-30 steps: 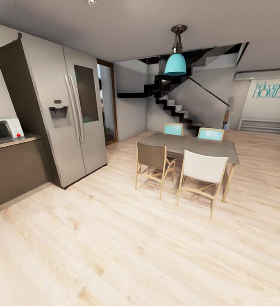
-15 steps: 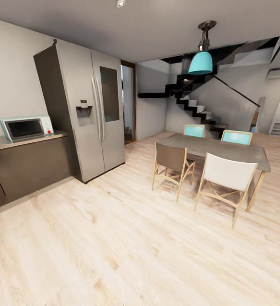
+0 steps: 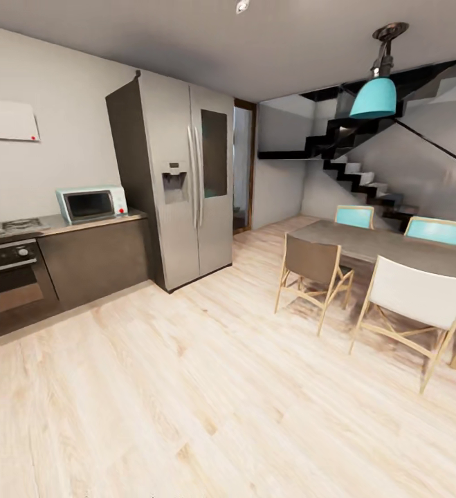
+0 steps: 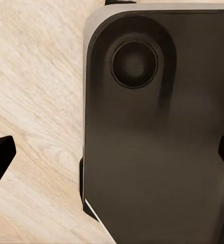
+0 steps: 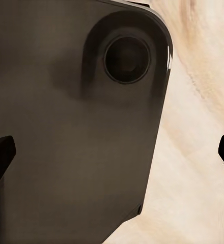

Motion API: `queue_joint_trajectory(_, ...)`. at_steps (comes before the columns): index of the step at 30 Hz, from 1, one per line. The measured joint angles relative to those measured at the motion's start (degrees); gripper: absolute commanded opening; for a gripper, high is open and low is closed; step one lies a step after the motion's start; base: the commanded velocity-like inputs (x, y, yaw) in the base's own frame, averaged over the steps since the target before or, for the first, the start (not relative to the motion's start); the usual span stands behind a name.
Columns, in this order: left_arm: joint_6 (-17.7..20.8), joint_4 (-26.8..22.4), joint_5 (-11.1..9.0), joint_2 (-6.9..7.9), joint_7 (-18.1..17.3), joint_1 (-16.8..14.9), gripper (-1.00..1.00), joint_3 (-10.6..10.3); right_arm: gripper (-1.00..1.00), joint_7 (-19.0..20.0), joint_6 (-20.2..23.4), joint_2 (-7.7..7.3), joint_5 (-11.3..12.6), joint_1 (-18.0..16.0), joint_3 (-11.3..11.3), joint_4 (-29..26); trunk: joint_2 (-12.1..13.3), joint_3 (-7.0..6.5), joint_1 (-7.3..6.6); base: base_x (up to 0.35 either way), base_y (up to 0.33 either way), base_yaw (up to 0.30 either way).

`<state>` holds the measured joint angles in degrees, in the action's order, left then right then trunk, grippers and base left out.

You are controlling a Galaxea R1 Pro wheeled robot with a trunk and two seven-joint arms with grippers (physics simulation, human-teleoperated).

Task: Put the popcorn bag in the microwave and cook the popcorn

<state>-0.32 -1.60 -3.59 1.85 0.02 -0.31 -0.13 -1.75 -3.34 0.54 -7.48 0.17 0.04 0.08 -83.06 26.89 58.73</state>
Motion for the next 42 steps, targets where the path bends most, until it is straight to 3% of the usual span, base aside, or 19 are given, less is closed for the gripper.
queue_joint_trajectory(4, 0.00, -0.02, -0.11, -0.33, -0.01, 0.02, 1.00, 0.18, 1.00, 0.00, -0.01, -0.02, 0.00, 0.00, -0.08, 0.00, 0.00, 0.00, 0.00, 0.000, 0.000, 0.300)
queue_joint_trajectory(12, 0.00, 0.17, -0.33, -2.82, -0.02, 0.00, 1.00, 0.80, 1.00, 0.00, 0.00, -0.02, -0.14, 0.00, 0.15, 0.00, 0.00, 0.00, 0.00, 0.000, 0.000, 0.300)
queue_joint_trajectory(32, -2.55, 0.23, -0.92, -2.89, 0.22, 0.01, 1.00, 0.85, 1.00, 0.00, 0.23, 0.01, -0.28, 0.00, 0.23, 0.00, 0.00, 0.00, -0.01, 0.015, 0.000, 0.300)
queue_joint_trajectory(37, -2.44, 0.24, -3.56, -2.84, 0.15, 0.01, 1.00, 0.84, 1.00, 0.00, 0.20, 0.06, -5.04, 0.00, 0.20, 0.00, 0.00, 0.00, -0.03, 0.224, 0.000, 0.300)
queue_joint_trajectory(42, -1.73, 0.23, -4.07, -2.80, 0.26, 0.02, 1.00, 0.85, 1.00, 0.00, 0.18, -0.06, -6.18, 0.01, 0.28, 0.00, 0.00, 0.00, -0.03, 0.316, 0.000, 0.105)
